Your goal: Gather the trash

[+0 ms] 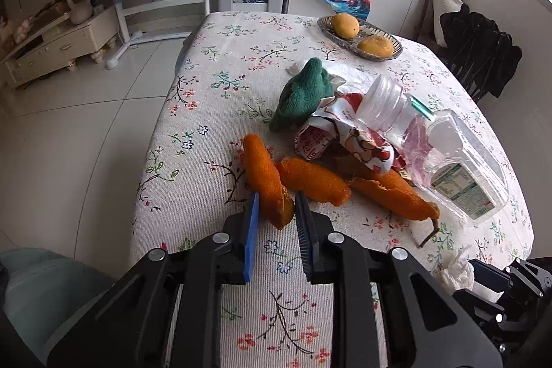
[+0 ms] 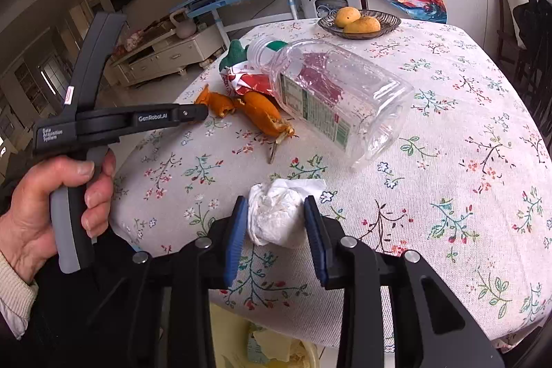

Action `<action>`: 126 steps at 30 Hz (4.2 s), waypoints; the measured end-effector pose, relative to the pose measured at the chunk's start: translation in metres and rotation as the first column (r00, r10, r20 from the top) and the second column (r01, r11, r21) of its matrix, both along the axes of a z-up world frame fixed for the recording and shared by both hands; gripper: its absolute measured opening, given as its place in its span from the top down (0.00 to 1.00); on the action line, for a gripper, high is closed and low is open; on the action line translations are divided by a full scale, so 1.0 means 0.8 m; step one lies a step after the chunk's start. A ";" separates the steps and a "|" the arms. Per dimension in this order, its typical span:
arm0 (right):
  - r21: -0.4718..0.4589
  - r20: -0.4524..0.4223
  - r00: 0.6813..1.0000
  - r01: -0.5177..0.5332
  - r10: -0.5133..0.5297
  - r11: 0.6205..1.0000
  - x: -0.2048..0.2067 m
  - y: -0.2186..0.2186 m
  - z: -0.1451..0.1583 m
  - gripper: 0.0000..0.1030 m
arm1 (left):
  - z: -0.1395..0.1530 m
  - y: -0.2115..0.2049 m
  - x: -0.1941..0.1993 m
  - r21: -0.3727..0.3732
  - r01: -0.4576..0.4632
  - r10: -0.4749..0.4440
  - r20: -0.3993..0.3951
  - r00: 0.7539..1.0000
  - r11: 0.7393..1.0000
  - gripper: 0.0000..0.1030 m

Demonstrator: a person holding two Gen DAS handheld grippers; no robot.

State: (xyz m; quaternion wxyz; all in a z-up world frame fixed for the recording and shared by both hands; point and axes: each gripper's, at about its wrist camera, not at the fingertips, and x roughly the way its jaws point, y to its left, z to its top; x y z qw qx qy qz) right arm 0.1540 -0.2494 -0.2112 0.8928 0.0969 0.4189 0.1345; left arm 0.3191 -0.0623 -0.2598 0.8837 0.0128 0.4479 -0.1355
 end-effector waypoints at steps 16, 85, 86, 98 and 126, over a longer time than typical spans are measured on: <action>0.060 0.172 0.985 -0.041 0.030 0.997 -0.052 0.006 0.057 0.67 | 0.082 0.034 -0.119 -0.070 0.026 -0.014 0.170 0.985 0.997 0.83; 0.058 0.263 0.952 0.149 -0.159 0.987 -0.185 -0.018 0.069 0.34 | 0.153 0.016 -0.343 -0.009 0.189 -0.177 0.309 0.934 0.982 0.83; 0.058 0.265 0.950 0.154 -0.164 0.986 -0.185 -0.019 0.069 0.34 | 0.149 0.014 -0.345 -0.006 0.196 -0.186 0.301 0.936 0.981 0.83; 0.063 0.276 0.942 0.179 -0.189 0.982 -0.185 -0.027 0.068 0.33 | 0.115 -0.014 -0.358 0.025 0.274 -0.273 0.230 0.934 0.961 0.83; 0.052 0.281 0.940 0.188 -0.195 0.981 -0.185 -0.033 0.068 0.32 | 0.133 -0.001 -0.364 0.067 0.172 -0.184 0.321 0.929 0.983 0.30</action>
